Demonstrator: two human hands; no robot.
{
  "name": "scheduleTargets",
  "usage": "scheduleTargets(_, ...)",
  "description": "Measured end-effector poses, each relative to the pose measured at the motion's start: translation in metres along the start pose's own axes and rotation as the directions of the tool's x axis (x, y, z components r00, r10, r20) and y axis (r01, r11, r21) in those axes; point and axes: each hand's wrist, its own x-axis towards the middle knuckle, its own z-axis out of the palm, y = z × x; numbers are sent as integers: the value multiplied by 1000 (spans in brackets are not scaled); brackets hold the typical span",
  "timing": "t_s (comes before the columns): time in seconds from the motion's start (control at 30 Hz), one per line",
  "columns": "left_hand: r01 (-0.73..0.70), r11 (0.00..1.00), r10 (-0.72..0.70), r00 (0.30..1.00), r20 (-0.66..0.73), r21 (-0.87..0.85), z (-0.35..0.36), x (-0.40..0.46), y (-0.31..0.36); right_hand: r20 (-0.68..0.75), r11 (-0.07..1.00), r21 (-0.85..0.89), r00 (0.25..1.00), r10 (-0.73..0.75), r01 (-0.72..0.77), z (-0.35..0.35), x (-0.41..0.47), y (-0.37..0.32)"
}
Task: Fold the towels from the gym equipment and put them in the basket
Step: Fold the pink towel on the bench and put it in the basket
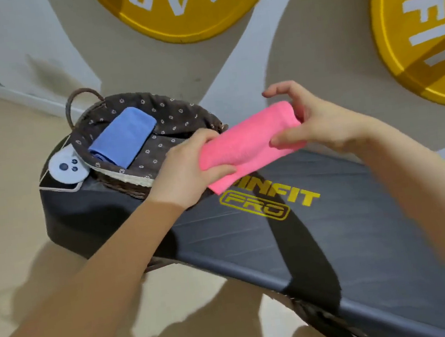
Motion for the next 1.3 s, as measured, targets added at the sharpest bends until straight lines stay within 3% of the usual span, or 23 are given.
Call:
scheduleTargets(0.07, 35, 999, -38, 993, -108, -37, -22, 0, -11, 33, 982, 189, 999, -22, 15, 14, 28, -13)
scheduleTargets(0.2, 228, 973, -229, 953, -198, -30, -54, 2, -47, 2, 968, 252, 1000, 13, -12, 59, 90, -27)
scheduleTargets(0.27, 248, 968, -238, 951, -197, 28, -68, 7, -61, -46, 975, 222, 998, 41, -30, 81, 120, -27)
scheduleTargets(0.47, 256, 898, -256, 965, -48, 357, -91, 30, -103, -188, 990, -93, 978, 89, -108, 142, 198, -15)
scheduleTargets(0.7, 276, 721, -433, 896, 101, 635, -82, 57, -133, -135, 949, -282, 985, 107, -141, 177, 232, 16)
scheduleTargets(0.83, 345, 654, -510, 858, 56, 673, -77, 60, -139, -232, 865, -497, 971, -53, -72, 184, 233, 21)
scheduleTargets(0.9, 249, 575, -421, 907, 21, 780, -76, 64, -137, -300, 762, -639, 946, -121, -105, 187, 230, 17)
scheduleTargets(0.93, 153, 577, -327, 943, 56, 802, -75, 65, -134, -277, 739, -665, 954, -118, -102, 188, 228, 16)
scheduleTargets(1.0, 10, 626, -257, 947, 194, 780, -73, 68, -131, -186, 746, -662, 979, -78, -67, 189, 224, 17)
scheduleTargets(1.17, 152, 655, -504, 817, 278, 740, -75, 71, -137, -161, 785, -615, 987, -29, -77, 186, 222, 22)
scheduleTargets(1.3, 169, 603, -533, 812, 238, 779, -76, 72, -145, 14, 739, -673, 999, 49, -27, 190, 215, 18)
